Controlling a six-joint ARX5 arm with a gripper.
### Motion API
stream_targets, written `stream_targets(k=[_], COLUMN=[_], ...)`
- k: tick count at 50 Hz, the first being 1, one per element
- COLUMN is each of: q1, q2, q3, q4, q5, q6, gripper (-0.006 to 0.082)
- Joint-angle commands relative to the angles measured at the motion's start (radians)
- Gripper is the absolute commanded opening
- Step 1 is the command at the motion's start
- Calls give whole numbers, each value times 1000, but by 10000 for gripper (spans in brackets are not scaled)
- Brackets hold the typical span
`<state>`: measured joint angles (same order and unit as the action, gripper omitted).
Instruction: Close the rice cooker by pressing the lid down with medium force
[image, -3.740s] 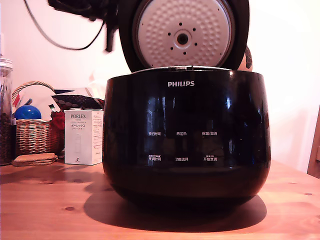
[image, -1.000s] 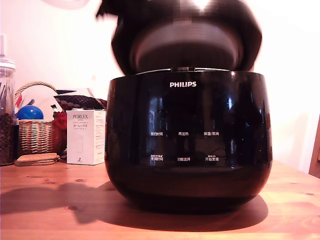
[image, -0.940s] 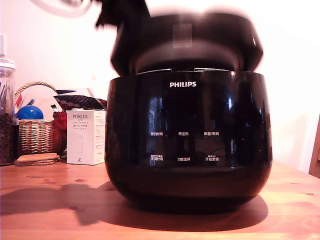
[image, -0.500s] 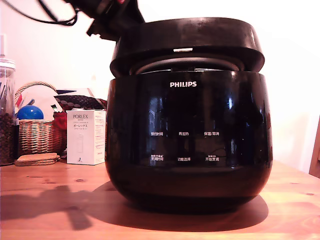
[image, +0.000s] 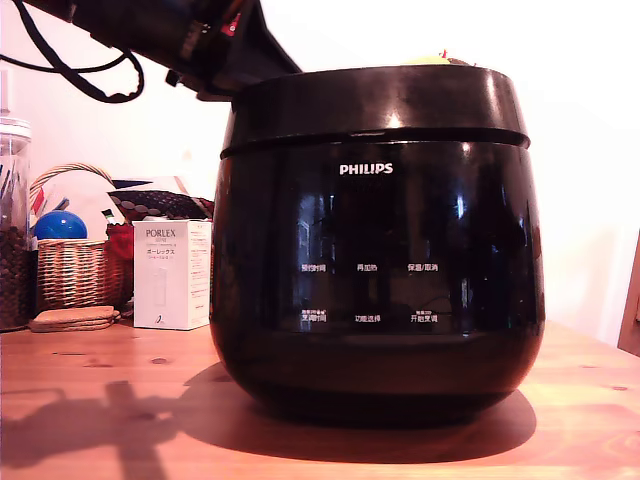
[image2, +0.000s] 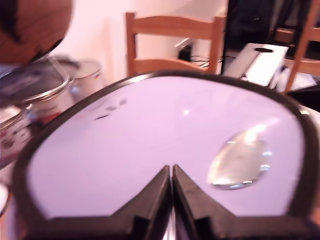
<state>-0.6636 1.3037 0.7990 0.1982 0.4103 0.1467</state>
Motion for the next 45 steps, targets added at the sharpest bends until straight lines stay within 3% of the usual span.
stream_targets(k=[1, 45], q1=[-19, -32], q2=[24, 111], q3=[-67, -174], q4=[-8, 12], q5=[0, -84], q6=[15, 10], gripper=[-24, -24])
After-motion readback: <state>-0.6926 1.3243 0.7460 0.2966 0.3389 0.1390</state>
